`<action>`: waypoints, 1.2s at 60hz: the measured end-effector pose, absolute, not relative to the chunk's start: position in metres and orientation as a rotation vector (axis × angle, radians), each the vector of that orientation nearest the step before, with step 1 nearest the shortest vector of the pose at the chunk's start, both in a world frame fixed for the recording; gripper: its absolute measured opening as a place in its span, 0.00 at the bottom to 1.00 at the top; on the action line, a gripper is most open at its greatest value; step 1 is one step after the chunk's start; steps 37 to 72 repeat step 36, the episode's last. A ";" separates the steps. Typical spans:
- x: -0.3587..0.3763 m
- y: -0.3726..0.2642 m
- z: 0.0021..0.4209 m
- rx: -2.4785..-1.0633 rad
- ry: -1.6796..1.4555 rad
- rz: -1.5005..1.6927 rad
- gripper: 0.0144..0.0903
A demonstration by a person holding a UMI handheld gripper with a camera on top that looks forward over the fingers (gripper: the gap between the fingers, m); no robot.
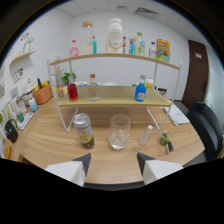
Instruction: Make me a cup of Mojito.
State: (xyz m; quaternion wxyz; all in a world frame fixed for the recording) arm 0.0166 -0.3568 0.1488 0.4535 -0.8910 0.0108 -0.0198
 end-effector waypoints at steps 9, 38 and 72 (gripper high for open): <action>0.036 -0.355 0.152 -2.209 0.000 -0.066 0.94; 0.051 -0.349 0.147 -2.228 -0.016 -0.058 0.94; 0.051 -0.349 0.147 -2.228 -0.016 -0.058 0.94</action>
